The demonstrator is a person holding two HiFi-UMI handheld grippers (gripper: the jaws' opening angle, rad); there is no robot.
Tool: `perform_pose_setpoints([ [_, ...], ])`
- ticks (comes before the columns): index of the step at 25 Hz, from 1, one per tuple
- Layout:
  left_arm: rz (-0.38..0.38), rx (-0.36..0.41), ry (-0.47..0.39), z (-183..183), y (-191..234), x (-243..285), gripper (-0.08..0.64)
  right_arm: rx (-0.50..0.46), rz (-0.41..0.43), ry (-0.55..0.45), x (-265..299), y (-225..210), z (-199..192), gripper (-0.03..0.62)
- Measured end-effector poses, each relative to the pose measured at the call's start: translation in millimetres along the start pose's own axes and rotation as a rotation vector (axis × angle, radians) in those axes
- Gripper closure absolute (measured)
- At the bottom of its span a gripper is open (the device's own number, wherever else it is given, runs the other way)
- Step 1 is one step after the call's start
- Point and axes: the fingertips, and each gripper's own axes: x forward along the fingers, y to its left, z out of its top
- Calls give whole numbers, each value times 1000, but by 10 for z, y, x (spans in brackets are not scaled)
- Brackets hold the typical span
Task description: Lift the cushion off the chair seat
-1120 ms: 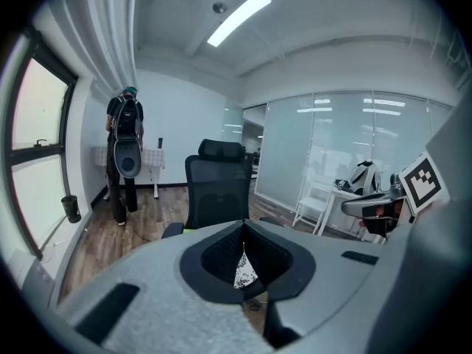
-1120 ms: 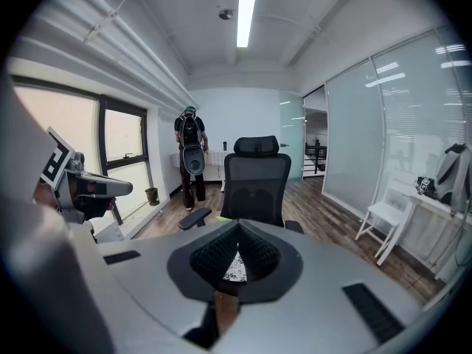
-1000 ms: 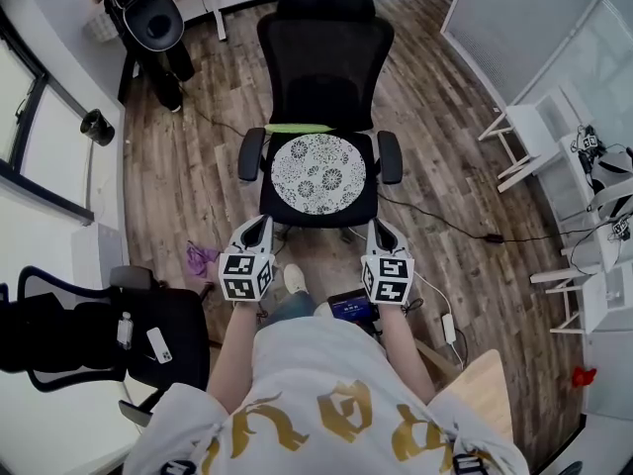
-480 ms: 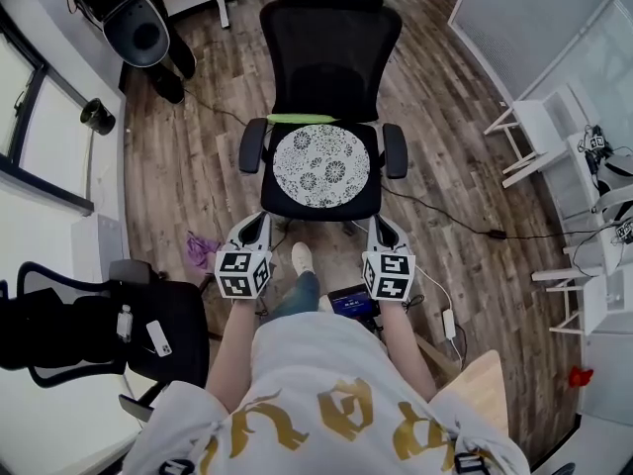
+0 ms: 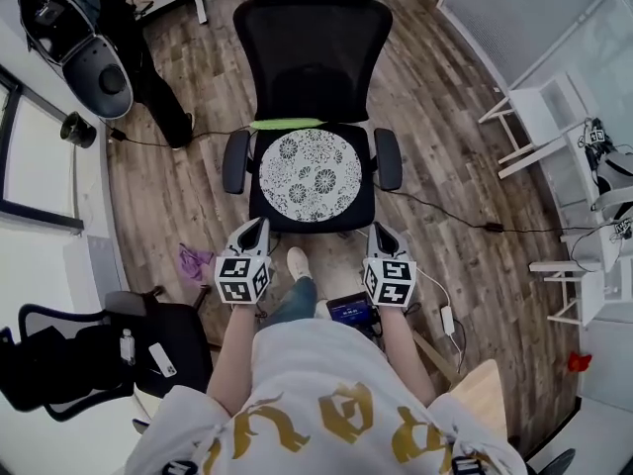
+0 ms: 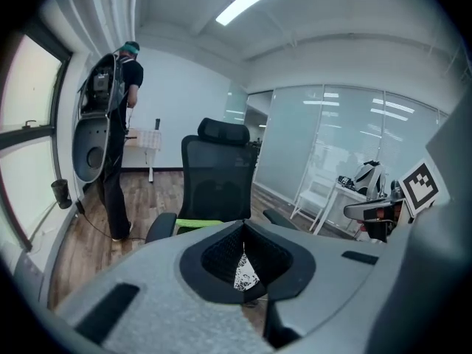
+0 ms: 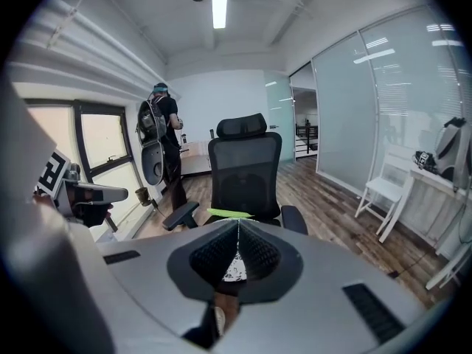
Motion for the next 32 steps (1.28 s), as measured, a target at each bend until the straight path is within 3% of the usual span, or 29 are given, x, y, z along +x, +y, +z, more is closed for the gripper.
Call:
perform_pose_setpoints([
  [5,-19,-1,30,259,215,602,551,29,-20,40,483,-165,144,580],
  [11,-34,20,42,575,571,1091,551,106,75,-15,953,-72,517,581],
  [16,-60,40,42,784,733,1454,551,132,68,4,1298,-77,649,581],
  [23,-89,71,35,993,912,1691,551,151,17,15,1568,-144,730,581],
  [32,-72,89,42,1070,1039,1809,551,137,17,-25,1595,-84,952,581],
])
